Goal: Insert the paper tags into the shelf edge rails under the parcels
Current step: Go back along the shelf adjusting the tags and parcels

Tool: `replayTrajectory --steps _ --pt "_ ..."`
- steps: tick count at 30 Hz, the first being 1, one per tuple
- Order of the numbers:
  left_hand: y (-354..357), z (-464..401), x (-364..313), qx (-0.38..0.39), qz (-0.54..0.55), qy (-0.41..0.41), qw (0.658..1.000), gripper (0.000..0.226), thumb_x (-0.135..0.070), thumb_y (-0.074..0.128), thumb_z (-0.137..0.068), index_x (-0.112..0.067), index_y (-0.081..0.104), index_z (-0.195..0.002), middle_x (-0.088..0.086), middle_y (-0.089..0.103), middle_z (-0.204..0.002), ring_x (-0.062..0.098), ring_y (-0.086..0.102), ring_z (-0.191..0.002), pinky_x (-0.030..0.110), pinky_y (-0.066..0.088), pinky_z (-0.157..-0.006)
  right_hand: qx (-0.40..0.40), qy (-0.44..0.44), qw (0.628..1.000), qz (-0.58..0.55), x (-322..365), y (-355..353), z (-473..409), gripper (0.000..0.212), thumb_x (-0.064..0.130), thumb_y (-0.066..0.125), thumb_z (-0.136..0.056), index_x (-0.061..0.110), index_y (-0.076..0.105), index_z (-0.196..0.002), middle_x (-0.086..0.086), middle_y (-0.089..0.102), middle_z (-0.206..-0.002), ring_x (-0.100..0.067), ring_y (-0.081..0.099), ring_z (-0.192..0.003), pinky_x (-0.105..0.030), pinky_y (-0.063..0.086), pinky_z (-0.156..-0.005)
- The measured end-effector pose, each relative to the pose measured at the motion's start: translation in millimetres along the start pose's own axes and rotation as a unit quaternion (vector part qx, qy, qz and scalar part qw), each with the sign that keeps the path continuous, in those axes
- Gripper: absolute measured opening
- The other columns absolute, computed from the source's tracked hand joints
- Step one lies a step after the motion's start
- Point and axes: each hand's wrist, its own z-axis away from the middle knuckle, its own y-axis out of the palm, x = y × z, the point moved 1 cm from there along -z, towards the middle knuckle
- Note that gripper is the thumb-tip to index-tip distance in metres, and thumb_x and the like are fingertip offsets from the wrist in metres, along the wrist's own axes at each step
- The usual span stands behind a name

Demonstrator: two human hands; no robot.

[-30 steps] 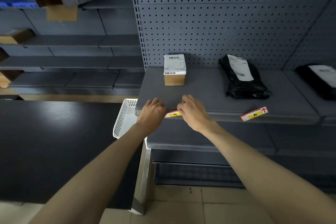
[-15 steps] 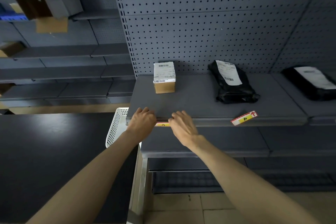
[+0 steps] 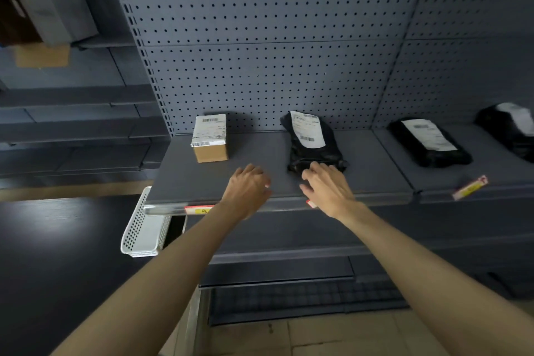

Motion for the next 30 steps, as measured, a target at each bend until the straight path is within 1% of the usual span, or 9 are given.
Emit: replayTrajectory --steps 6,11,15,19,22,24,25,28,30 --pt "27 -28 -63 0.020 0.001 -0.009 1.000 0.023 -0.030 0.054 -0.091 -0.017 0.068 -0.103 0.003 0.065 -0.111 0.023 0.051 -0.108 0.036 0.043 -0.092 0.007 0.015 1.000 -0.014 -62 -2 25 0.026 0.029 0.056 -0.094 0.010 0.064 -0.111 -0.008 0.060 -0.107 -0.024 0.059 -0.095 -0.036 0.048 -0.084" --pt "47 -36 -92 0.036 -0.012 -0.032 0.999 0.024 -0.032 0.057 -0.091 -0.017 0.068 -0.106 0.003 0.064 -0.114 0.022 0.051 -0.111 0.036 0.043 -0.094 0.000 -0.010 0.999 -0.049 -80 7 32 0.022 0.024 0.057 -0.095 0.009 0.063 -0.110 -0.008 0.062 -0.104 -0.023 0.061 -0.090 -0.035 0.050 -0.078" --pt "61 -37 -103 0.039 -0.025 -0.059 0.997 0.022 -0.029 0.058 -0.091 -0.015 0.069 -0.103 0.004 0.065 -0.109 0.023 0.051 -0.107 0.035 0.044 -0.091 -0.005 -0.040 0.997 -0.063 -85 16 34 0.018 0.019 0.054 -0.096 0.010 0.063 -0.109 -0.008 0.061 -0.102 -0.023 0.061 -0.087 -0.034 0.049 -0.074" --pt "69 -36 -109 0.005 -0.020 -0.085 0.996 0.020 -0.025 0.058 -0.093 -0.009 0.068 -0.093 0.006 0.065 -0.100 0.024 0.054 -0.100 0.036 0.048 -0.085 -0.026 -0.057 0.994 -0.091 -89 21 35 0.011 0.014 0.055 -0.096 0.008 0.063 -0.102 -0.008 0.063 -0.094 -0.025 0.061 -0.080 -0.035 0.048 -0.071" --pt "71 -38 -110 0.002 -0.036 -0.072 0.997 0.015 -0.023 0.060 -0.091 -0.010 0.067 -0.092 0.005 0.064 -0.098 0.023 0.054 -0.097 0.035 0.047 -0.082 -0.036 -0.066 0.992 -0.099 -92 24 35 0.004 0.008 0.060 -0.093 0.008 0.063 -0.092 -0.008 0.062 -0.086 -0.022 0.059 -0.070 -0.032 0.045 -0.064" --pt "68 -39 -111 0.021 -0.062 -0.051 0.997 0.007 -0.020 0.067 -0.086 -0.013 0.067 -0.088 0.002 0.064 -0.092 0.021 0.055 -0.090 0.032 0.047 -0.076 -0.041 -0.068 0.991 -0.103 -94 27 36 0.004 0.005 0.062 -0.090 0.008 0.063 -0.087 -0.008 0.060 -0.084 -0.020 0.056 -0.067 -0.030 0.043 -0.060" --pt "66 -39 -112 0.037 -0.083 -0.040 0.995 0.008 -0.018 0.074 -0.080 -0.015 0.067 -0.082 0.000 0.063 -0.086 0.020 0.055 -0.084 0.030 0.046 -0.071 -0.043 -0.067 0.991 -0.104 -95 28 37 0.006 0.005 0.062 -0.090 0.007 0.063 -0.084 -0.008 0.059 -0.084 -0.020 0.054 -0.068 -0.030 0.043 -0.059" --pt "65 -39 -114 0.068 -0.137 -0.013 0.988 0.026 -0.011 0.086 -0.060 -0.019 0.062 -0.070 -0.003 0.058 -0.076 0.017 0.053 -0.072 0.027 0.043 -0.060 -0.049 -0.068 0.991 -0.106 -99 30 38 0.011 0.004 0.063 -0.088 0.005 0.062 -0.078 -0.008 0.057 -0.081 -0.022 0.052 -0.068 -0.031 0.041 -0.058" --pt "63 -40 -116 0.067 -0.160 0.005 0.985 0.028 -0.011 0.085 -0.059 -0.019 0.061 -0.069 -0.003 0.057 -0.077 0.016 0.051 -0.071 0.027 0.042 -0.060 -0.041 -0.069 0.991 -0.103 -101 31 42 0.011 0.003 0.063 -0.088 0.005 0.063 -0.078 -0.008 0.058 -0.081 -0.022 0.054 -0.069 -0.033 0.044 -0.061"
